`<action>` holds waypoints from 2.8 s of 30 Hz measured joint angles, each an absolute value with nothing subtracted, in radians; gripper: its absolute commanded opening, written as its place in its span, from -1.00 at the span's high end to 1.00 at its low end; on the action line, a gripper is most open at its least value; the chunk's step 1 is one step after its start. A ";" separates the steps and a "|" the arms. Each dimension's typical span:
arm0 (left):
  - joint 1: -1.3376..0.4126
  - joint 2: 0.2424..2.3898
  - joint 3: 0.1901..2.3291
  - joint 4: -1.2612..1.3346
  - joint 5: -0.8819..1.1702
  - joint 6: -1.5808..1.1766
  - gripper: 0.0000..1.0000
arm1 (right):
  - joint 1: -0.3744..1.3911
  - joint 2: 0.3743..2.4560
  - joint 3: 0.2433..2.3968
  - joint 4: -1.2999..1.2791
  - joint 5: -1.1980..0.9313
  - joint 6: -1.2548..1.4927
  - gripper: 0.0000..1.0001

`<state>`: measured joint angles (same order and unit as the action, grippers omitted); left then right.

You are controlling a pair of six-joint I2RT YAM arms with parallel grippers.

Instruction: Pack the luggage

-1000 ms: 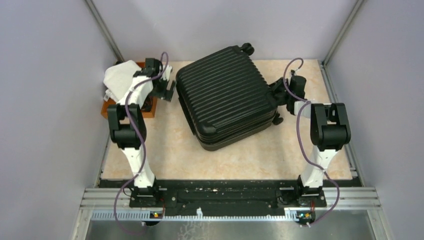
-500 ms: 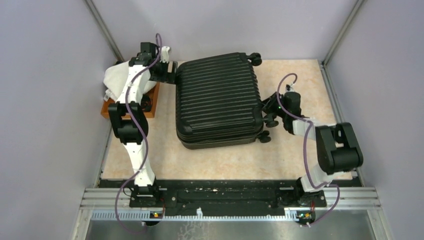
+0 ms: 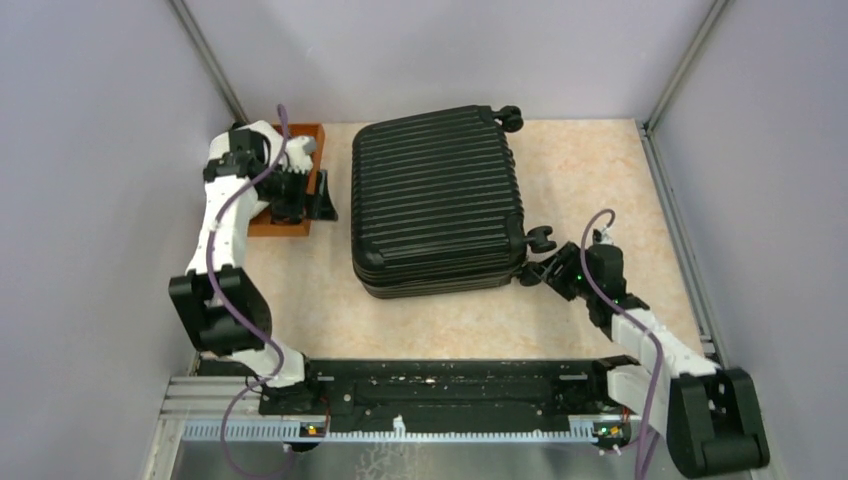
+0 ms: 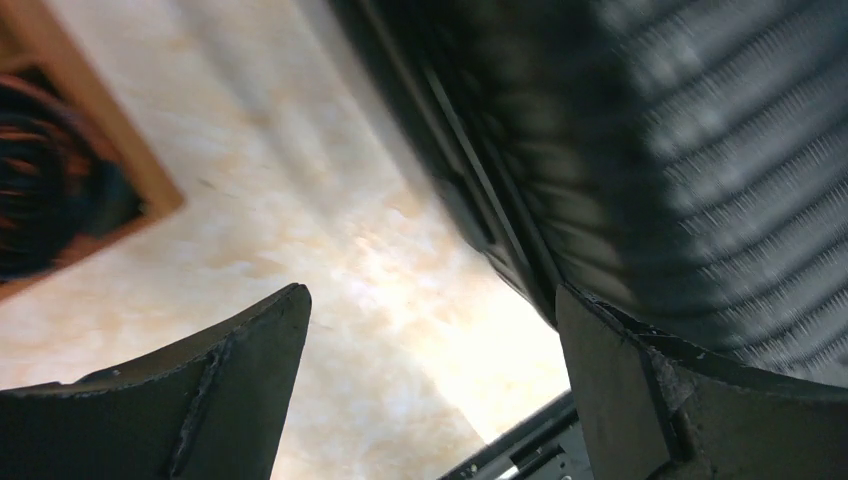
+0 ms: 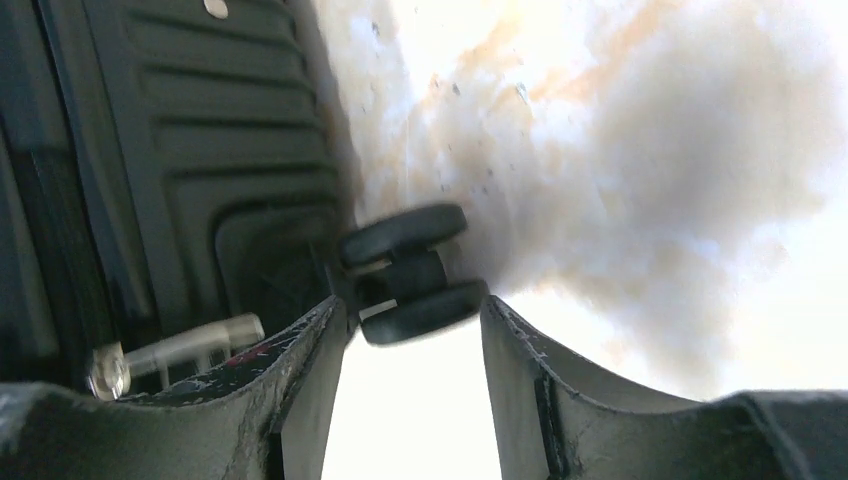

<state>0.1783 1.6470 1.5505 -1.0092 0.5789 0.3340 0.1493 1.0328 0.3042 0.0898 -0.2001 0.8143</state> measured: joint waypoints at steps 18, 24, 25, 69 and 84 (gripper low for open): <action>0.083 1.322 1.185 -1.036 0.689 0.490 -0.97 | 0.238 0.299 0.085 0.026 -0.201 0.697 0.06; 0.056 1.261 1.121 -1.080 0.764 0.615 -0.97 | 0.240 0.494 0.085 0.232 -0.274 0.601 -0.12; 0.052 1.249 1.103 -1.079 0.771 0.631 -0.97 | 0.242 0.538 0.085 0.282 -0.296 0.594 -0.13; 0.018 1.325 1.169 -0.577 0.485 0.191 -0.43 | 0.413 1.206 0.179 0.861 -0.279 0.383 0.02; 0.018 1.325 1.169 -0.575 0.481 0.192 -0.43 | 0.370 1.536 0.326 1.211 -0.442 0.385 -0.04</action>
<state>0.0177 1.3251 1.1690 -0.5751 0.4808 0.1917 0.3702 1.5356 0.3264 1.2106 -0.4419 0.3851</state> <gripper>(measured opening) 0.717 0.528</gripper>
